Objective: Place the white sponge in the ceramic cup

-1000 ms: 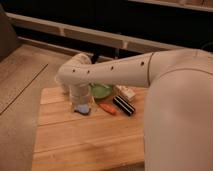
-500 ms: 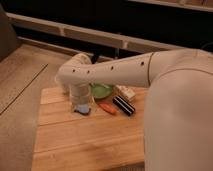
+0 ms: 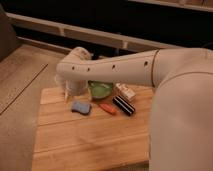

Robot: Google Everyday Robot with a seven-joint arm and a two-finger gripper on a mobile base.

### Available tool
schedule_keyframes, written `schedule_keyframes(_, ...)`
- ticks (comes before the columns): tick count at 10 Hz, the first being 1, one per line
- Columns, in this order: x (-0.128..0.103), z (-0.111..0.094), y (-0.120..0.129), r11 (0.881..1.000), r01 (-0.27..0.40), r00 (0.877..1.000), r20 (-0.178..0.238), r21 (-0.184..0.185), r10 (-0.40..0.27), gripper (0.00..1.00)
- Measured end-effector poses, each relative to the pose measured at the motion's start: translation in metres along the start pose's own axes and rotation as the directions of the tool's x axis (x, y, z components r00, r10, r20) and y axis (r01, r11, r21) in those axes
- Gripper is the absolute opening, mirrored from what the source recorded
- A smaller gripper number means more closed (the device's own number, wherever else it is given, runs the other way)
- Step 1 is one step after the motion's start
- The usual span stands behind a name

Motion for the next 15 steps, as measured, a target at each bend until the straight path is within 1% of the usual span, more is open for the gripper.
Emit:
schedule_keyframes(1, -0.021, -0.008, 0.015, 0.994, 0.106, 0.992, 0.066, -0.014, -0.105, 0.65)
schedule_keyframes(2, -0.031, -0.011, 0.023, 0.987, 0.159, 0.983, 0.094, -0.014, -0.157, 0.65)
schedule_keyframes(3, -0.04, -0.015, 0.03, 0.978, 0.208, 0.971, 0.122, -0.011, -0.205, 0.65)
schedule_keyframes(4, -0.042, -0.016, 0.031, 0.975, 0.221, 0.967, 0.129, -0.008, -0.218, 0.65)
schedule_keyframes(6, -0.04, -0.015, 0.029, 0.975, 0.221, 0.968, 0.124, -0.006, -0.218, 0.65)
schedule_keyframes(7, -0.036, -0.01, 0.022, 0.981, 0.196, 0.974, 0.117, -0.005, -0.194, 0.65)
schedule_keyframes(8, -0.037, -0.003, 0.008, 0.986, 0.167, 0.979, 0.12, 0.001, -0.166, 0.65)
schedule_keyframes(9, -0.041, 0.002, 0.0, 0.987, 0.16, 0.979, 0.127, 0.003, -0.159, 0.65)
schedule_keyframes(10, -0.047, 0.007, -0.001, 0.985, 0.174, 0.976, 0.136, 0.001, -0.173, 0.65)
schedule_keyframes(11, -0.06, 0.017, 0.003, 0.978, 0.21, 0.967, 0.151, -0.013, -0.206, 0.65)
schedule_keyframes(12, -0.069, 0.029, 0.008, 0.97, 0.241, 0.959, 0.162, -0.035, -0.232, 0.65)
schedule_keyframes(13, -0.076, 0.038, 0.011, 0.965, 0.259, 0.955, 0.167, -0.052, -0.247, 0.65)
schedule_keyframes(14, -0.082, 0.054, 0.014, 0.958, 0.275, 0.951, 0.165, -0.078, -0.26, 0.65)
schedule_keyframes(15, -0.081, 0.077, 0.016, 0.953, 0.28, 0.954, 0.142, -0.115, -0.263, 0.65)
